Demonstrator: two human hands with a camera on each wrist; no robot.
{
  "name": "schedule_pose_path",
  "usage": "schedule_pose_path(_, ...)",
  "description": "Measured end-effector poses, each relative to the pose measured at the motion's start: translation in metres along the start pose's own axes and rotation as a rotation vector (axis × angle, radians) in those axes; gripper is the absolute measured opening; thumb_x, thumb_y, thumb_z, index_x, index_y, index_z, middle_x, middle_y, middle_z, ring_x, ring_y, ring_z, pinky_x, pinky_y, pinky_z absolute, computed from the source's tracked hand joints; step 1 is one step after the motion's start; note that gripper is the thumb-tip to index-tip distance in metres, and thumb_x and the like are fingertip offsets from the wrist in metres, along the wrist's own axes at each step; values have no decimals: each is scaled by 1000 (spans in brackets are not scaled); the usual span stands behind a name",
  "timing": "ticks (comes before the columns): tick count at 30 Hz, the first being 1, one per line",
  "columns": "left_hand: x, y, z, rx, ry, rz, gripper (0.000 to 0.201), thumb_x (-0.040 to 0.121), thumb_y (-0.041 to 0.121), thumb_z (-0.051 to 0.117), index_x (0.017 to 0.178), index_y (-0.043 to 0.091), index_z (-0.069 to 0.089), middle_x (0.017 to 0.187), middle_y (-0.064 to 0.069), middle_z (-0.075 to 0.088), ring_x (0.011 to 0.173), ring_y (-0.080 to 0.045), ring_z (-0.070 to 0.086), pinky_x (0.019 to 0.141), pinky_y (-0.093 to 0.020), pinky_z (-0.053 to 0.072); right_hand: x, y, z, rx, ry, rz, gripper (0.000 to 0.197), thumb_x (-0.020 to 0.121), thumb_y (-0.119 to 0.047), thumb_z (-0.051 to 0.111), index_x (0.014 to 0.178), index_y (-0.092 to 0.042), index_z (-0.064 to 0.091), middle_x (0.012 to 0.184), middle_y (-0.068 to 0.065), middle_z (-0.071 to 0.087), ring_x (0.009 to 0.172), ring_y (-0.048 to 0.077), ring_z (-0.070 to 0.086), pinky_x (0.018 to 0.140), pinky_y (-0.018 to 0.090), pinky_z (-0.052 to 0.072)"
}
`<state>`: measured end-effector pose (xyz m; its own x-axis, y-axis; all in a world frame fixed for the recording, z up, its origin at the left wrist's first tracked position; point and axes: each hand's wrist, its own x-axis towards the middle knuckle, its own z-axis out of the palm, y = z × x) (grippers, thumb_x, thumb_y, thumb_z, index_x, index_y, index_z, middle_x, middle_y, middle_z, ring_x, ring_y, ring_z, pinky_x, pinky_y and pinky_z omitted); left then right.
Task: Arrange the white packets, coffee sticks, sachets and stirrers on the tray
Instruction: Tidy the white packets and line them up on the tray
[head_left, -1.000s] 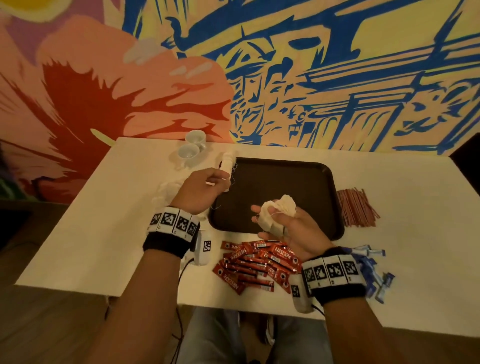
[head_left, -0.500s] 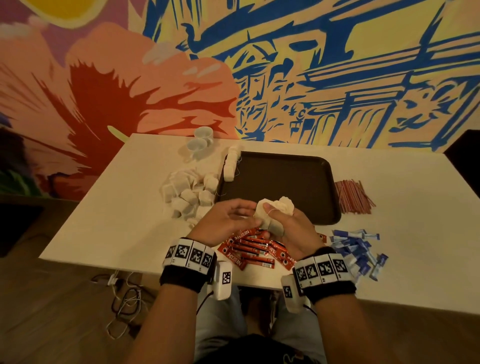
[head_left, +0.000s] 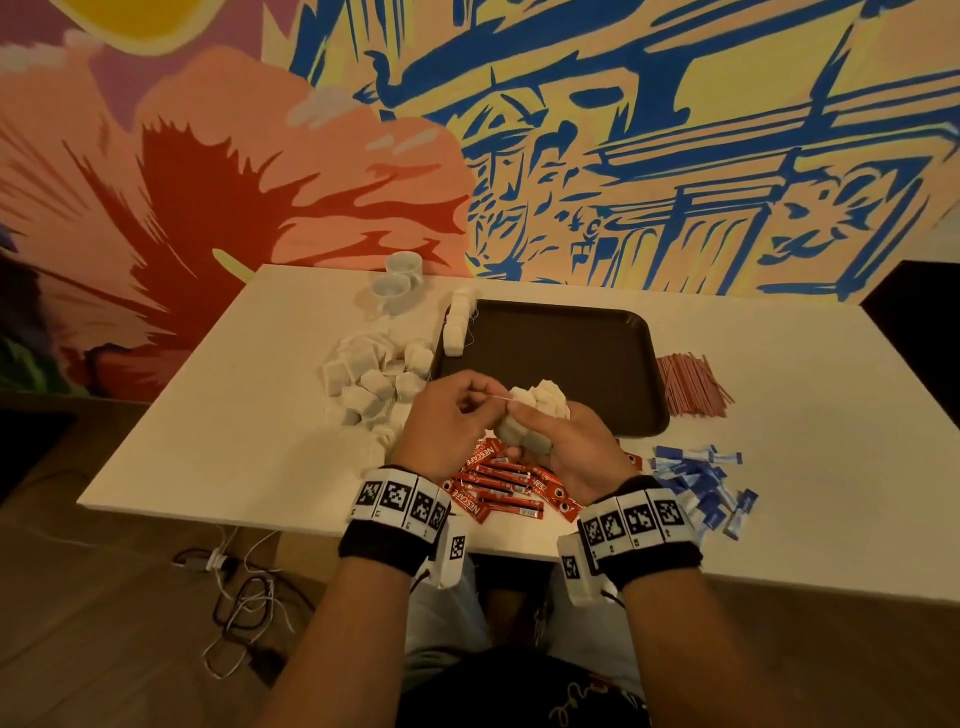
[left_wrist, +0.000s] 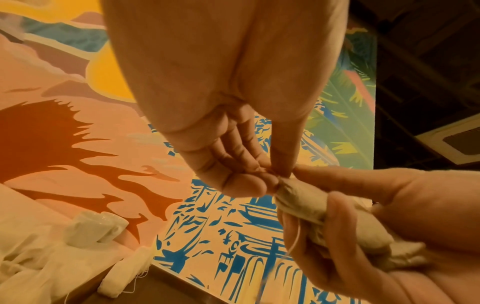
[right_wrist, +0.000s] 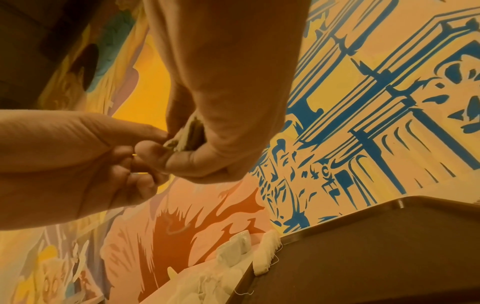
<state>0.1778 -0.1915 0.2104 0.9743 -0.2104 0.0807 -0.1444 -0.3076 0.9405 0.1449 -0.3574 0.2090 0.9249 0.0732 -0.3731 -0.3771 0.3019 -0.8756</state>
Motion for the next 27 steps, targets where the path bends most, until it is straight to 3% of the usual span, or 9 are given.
schedule_pose_path(9,2,9,-14,-297,99,-79,9,95,10,65,100,14,72,83,-3,75,71,-14,65,67,-27,55,-5,1,-13,-109,41,34,18,89,-13,76,104,-5,70,95,12,73,80,22,71,73,36,59)
schedule_pose_path(13,6,12,-25,-455,152,-124,10,94,9,65,101,9,72,83,-7,72,71,-14,63,65,-27,54,-6,2,-19,-162,-12,47,22,89,-14,76,110,-7,72,104,14,74,92,29,71,82,41,59)
schedule_pose_path(17,7,18,-29,-585,198,-170,9,94,6,64,100,6,71,81,-8,70,67,-13,61,64,-23,55,-9,1,-22,-269,-53,49,21,91,-19,74,110,-11,71,104,10,76,88,20,74,74,33,60)
schedule_pose_path(19,7,18,-29,-619,197,-198,11,93,5,65,103,7,70,86,-10,72,71,-15,64,68,-23,56,-9,1,-24,-278,-78,58,27,90,-21,75,113,-9,71,111,15,74,95,26,72,79,38,59)
schedule_pose_path(21,8,12,-27,-552,175,-252,22,91,2,67,111,11,69,102,-11,74,87,-18,70,77,-26,57,-10,0,-24,-207,-90,77,33,86,-23,77,114,-7,70,110,18,74,94,29,71,80,41,59)
schedule_pose_path(24,8,1,-27,-294,56,-295,41,89,1,66,124,22,63,122,-4,69,115,-20,65,94,-32,53,-10,-2,-21,-105,-63,81,40,79,-23,80,113,-6,68,94,10,78,87,31,68,77,41,57)
schedule_pose_path(27,1,5,-28,-179,-141,-291,36,91,11,68,123,28,66,119,6,72,116,-13,65,100,-37,51,-11,-7,-16,-81,-12,74,35,86,-19,77,116,-6,65,90,11,76,65,20,65,70,39,55)
